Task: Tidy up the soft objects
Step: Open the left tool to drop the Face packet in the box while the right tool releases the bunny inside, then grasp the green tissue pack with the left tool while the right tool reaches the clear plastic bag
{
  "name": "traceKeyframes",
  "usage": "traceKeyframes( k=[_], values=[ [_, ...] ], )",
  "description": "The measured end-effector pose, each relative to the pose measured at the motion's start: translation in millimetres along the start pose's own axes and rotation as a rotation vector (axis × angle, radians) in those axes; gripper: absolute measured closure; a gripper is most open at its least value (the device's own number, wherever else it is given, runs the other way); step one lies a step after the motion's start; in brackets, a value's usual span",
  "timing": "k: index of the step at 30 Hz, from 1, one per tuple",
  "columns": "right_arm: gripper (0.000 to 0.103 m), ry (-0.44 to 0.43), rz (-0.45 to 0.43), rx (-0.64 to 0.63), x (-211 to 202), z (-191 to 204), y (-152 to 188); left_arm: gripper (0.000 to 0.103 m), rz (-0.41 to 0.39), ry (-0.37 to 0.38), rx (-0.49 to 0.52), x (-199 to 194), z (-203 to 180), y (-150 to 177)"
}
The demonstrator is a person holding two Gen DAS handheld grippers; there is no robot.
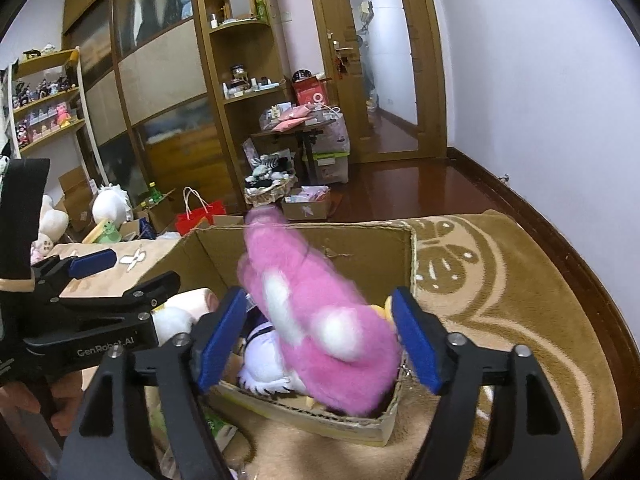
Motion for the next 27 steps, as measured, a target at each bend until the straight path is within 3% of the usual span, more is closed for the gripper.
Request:
traceKeyframes(
  k=[13, 27],
  values=[
    [0.000, 0.029, -0.033, 0.005, -28, 4, -3, 0.004, 0.009, -0.010, 0.011, -31, 10, 9],
    [0.000, 0.032, -0.013, -0.009, -61, 10, 7, 0.003, 0.040, -0.001, -0.033, -69, 32, 26]
  ],
)
Point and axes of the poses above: each gripper's, at about its wrist camera, not at the fingertips, and x roughly the way its jaws point, z to its left, y to its underside, the point moved 1 cm from there along x, roughly the way its jaws point, and after that the axes turned 1 degree about -y, right-handed, at the moved point
